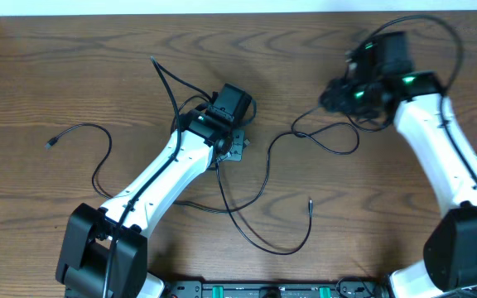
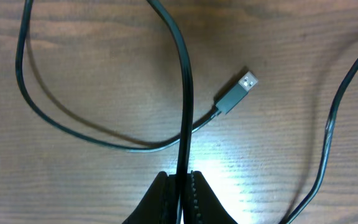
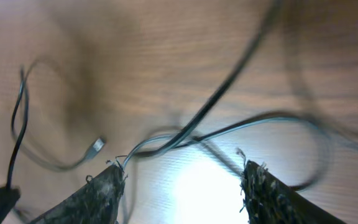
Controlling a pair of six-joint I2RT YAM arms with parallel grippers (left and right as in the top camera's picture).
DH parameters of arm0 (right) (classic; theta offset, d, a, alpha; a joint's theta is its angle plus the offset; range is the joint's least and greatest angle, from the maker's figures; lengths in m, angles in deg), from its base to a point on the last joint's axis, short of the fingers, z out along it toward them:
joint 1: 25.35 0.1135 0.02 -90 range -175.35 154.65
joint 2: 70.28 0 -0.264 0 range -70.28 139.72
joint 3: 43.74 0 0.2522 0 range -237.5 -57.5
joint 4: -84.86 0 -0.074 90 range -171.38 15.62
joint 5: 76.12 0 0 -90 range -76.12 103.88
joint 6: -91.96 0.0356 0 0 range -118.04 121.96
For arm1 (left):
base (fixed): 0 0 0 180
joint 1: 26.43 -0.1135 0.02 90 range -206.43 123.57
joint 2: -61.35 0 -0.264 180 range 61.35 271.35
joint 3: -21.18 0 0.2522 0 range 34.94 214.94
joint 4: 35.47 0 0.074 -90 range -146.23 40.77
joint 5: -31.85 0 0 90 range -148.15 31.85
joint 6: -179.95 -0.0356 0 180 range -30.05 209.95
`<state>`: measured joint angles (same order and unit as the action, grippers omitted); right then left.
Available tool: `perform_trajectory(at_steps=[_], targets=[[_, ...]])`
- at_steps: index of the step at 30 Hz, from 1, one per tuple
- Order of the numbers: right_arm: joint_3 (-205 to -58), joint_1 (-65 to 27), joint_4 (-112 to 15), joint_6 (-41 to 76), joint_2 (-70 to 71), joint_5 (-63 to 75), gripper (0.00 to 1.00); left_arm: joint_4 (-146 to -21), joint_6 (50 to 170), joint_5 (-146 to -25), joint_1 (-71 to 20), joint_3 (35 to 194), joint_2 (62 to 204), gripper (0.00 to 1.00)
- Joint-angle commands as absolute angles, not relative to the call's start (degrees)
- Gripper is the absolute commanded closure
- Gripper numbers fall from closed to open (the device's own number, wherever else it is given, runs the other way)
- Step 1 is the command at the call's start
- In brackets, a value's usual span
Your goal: Untangle cables
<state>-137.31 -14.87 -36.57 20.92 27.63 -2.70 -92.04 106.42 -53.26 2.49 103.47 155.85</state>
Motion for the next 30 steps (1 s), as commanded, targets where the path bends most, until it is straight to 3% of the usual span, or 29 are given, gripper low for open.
perform_trajectory(at_steps=[1, 13, 15, 19, 25, 30], targets=[[-132.8, -10.1, -39.8, 25.7, 29.9, -5.2, 0.43, -93.4, 106.1, -52.1, 2.2, 103.5, 155.7, 0.91], [-127.5, 3.5, -51.2, 38.5, 40.8, -7.1, 0.51, -93.8, 106.1, -52.1, 2.2, 103.5, 155.7, 0.91], [-127.5, 4.3, -52.1, 39.7, 42.9, -7.1, 0.62, -94.0, 106.1, -52.1, 2.2, 103.5, 155.7, 0.91], [-127.5, 4.3, -53.3, 39.8, 45.0, -8.6, 0.97, -94.4, 106.1, -52.1, 2.2, 103.5, 155.7, 0.91], [-130.6, 0.6, -55.0, 35.5, 41.1, -14.8, 0.99, -94.8, 106.1, -52.1, 2.2, 103.5, 155.7, 0.91], [-134.8, -3.9, -55.0, 30.5, 29.7, -13.6, 0.99, -94.8, 106.1, -52.1, 2.2, 103.5, 155.7, 0.91]])
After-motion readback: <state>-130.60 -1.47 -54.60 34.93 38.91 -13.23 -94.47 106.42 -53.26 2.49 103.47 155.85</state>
